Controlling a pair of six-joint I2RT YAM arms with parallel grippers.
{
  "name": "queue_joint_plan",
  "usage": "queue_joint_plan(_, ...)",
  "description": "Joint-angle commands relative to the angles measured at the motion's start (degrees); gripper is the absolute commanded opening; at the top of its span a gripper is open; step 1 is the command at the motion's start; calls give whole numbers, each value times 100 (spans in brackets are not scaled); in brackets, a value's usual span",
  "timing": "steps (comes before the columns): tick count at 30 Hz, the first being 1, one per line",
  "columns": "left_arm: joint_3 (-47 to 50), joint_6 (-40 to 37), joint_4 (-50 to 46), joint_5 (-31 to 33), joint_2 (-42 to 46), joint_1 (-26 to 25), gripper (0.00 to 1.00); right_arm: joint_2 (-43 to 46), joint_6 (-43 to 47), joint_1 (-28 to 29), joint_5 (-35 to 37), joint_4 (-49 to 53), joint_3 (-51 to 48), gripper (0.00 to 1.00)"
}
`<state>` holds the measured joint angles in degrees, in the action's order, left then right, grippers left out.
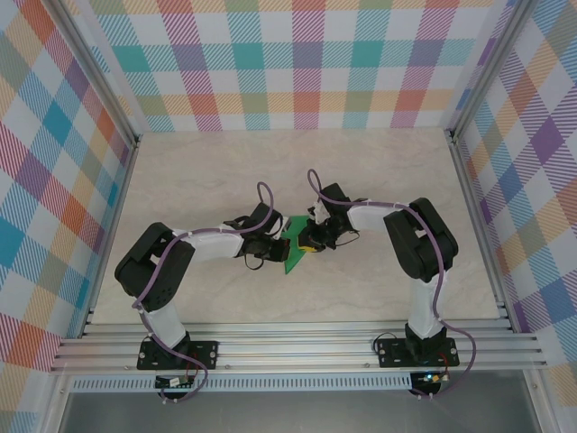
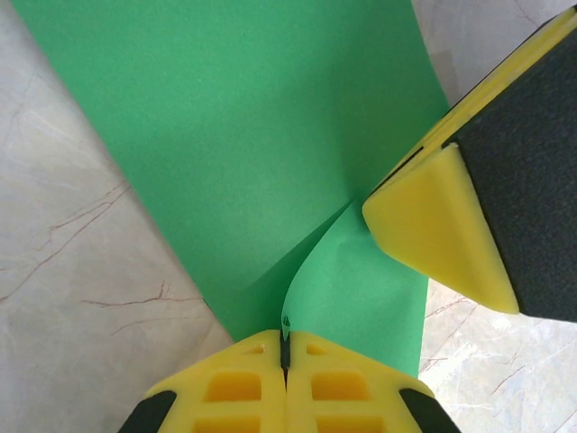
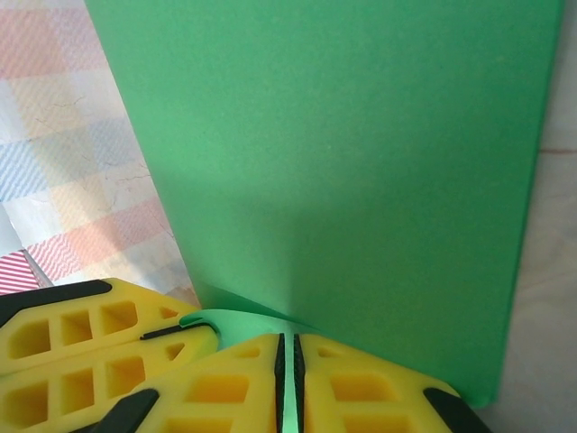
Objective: Fold a paper plane with a square sheet of paper (pick it up from the middle)
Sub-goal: Third fold the triangle at the center of the table.
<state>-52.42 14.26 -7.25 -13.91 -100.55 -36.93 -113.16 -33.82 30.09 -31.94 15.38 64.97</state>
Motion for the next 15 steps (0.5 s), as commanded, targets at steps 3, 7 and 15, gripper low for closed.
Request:
queue_joint_plan(3, -5, -55, -149, 56, -128, 94, 2, 361, 42, -172, 69, -2, -37, 15)
queue_joint_plan(7, -13, -58, -137, 22, -143, 96, 2, 264, 38, -244, 135, -66, -63, 14)
queue_joint_plan(15, -7, -55, -141, 20, -141, 89, 2, -49, 124, -266, 616, 73, -131, 13)
